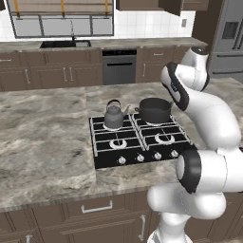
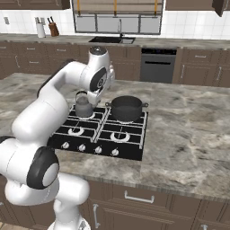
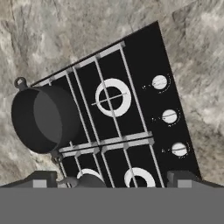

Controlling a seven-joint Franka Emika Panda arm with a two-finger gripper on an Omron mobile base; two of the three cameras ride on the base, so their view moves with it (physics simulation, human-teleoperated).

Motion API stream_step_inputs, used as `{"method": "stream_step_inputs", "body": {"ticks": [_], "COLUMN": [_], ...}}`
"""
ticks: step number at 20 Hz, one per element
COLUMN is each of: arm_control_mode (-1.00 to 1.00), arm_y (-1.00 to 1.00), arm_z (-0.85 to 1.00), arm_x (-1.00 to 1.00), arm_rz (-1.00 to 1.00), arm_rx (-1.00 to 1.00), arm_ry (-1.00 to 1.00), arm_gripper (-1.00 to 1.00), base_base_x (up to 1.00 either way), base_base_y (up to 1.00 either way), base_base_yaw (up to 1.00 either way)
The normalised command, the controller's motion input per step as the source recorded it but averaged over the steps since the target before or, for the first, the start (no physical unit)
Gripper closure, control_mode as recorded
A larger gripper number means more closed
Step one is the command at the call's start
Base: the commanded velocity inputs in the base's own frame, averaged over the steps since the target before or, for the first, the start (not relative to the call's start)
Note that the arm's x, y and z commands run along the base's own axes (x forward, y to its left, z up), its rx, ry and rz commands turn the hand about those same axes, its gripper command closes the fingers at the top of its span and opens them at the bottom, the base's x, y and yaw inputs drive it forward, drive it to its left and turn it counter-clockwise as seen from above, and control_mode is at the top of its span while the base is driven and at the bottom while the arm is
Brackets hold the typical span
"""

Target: Pick the kettle from the cabinet and place it on a stove burner. Then pick the pot from the counter and place it on another stove burner. Finally, turn both burners on.

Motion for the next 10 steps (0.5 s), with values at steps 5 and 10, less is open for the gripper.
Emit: {"method": "stream_step_inputs", "body": {"ticks": [5,10], "arm_control_mode": [-1.0,-1.0], "arm_y": [0.0,0.0], "arm_z": [0.1,0.05], "arm_x": [-0.13,-0.14], "arm_rz": [0.17,0.17], "arm_rx": [-0.14,-0.12], "arm_ry": [-0.05,-0.02], "arm_gripper": [-1.0,-1.0], "base_base_x": [0.0,0.0], "base_base_y": [0.0,0.0], "base_base_yaw": [0.0,0.0]}}
